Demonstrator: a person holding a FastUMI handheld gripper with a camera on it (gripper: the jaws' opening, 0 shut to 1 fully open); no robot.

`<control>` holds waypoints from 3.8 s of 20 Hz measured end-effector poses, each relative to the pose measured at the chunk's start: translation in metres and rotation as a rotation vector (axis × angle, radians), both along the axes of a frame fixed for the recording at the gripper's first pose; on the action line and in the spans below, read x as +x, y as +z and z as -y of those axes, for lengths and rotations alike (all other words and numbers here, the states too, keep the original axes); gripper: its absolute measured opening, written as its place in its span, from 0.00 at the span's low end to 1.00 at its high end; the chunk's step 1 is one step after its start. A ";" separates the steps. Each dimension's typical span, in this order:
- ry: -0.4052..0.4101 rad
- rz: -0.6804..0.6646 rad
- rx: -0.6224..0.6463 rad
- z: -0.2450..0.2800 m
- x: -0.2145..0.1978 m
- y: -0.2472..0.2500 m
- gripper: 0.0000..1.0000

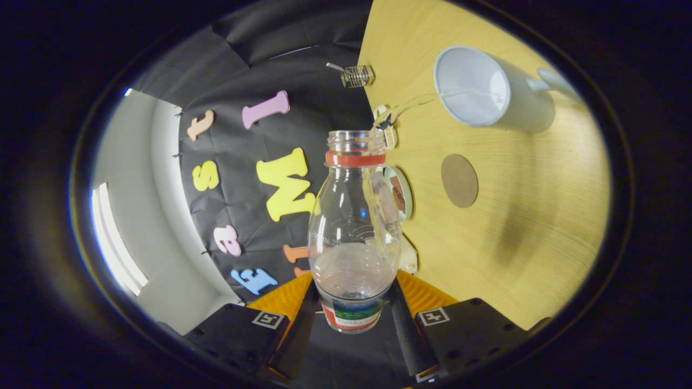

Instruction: Take the bottle from table, then pour the juice into the cup, finally place the bottle on the coaster

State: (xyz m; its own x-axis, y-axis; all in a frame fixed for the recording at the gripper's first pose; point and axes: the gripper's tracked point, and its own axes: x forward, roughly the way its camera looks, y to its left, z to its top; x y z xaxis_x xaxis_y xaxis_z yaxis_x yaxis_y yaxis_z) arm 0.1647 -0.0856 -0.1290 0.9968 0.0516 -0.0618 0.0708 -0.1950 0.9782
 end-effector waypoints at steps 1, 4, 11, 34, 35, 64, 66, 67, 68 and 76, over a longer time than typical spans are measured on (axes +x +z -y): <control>-0.001 0.000 0.006 0.000 0.003 0.001 0.75; -0.002 0.003 0.016 0.001 0.004 0.004 0.75; 0.004 0.014 0.035 0.001 0.007 0.008 0.75; 0.012 0.030 0.108 0.001 0.011 0.030 0.75; 0.011 0.031 0.112 0.001 0.012 0.031 0.75; -0.008 0.060 0.262 0.013 0.019 0.058 0.75; -0.010 0.067 0.280 0.015 0.018 0.059 0.75; -0.012 0.070 0.292 0.017 0.018 0.060 0.75; -0.014 0.073 0.302 0.018 0.017 0.063 0.74; -0.021 0.075 0.312 0.023 0.016 0.071 0.75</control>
State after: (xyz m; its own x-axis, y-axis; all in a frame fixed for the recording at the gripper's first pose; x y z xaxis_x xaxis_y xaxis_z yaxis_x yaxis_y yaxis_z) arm 0.1812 -0.1083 -0.0575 0.9990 0.0362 0.0271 -0.0061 -0.4871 0.8733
